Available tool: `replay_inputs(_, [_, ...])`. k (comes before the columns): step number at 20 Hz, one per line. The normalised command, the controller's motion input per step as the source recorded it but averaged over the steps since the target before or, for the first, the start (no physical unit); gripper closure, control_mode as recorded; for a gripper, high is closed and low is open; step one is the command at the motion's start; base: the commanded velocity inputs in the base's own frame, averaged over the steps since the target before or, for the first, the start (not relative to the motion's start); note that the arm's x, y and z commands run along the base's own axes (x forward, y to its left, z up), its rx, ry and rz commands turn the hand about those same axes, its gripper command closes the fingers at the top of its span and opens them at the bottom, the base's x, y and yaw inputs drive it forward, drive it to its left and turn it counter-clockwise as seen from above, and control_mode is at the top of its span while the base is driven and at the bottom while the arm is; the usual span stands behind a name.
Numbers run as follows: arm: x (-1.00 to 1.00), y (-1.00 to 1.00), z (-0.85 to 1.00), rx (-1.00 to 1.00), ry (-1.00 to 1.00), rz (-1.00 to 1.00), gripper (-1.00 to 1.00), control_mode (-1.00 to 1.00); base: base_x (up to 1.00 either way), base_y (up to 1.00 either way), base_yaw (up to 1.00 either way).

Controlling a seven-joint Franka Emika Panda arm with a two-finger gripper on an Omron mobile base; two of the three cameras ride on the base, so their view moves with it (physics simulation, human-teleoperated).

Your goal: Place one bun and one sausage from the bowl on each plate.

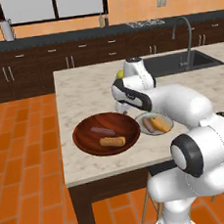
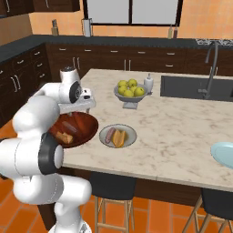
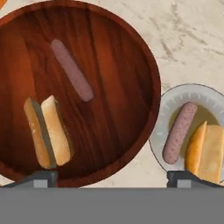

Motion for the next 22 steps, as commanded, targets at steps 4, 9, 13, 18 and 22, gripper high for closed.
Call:
replay_inputs(4, [-0.62,0.96,0.00,-0.01,0.22,0.40,-1.00,-1.00,0.00,0.00,0.00])
replay_inputs(9, [-0.15,0.53,-0.33,-0.01,0.36,0.18,-1.00,-1.00,0.00,0.00,0.00])
replay_inputs(13, [0.17,0.00,-0.51,0.00,0.37,-0.04,-1.00,-1.00,0.00,0.00,0.00])
replay_inputs(18, [0.00,-0.10,-0.46,0.00,0.15,-0.05,-1.00,-1.00,0.00,0.00,0.00])
replay_inputs(22, [0.02,0.04,-0.62,-0.02,0.00,-0.07,-1.00,-1.00,0.00,0.00,0.00])
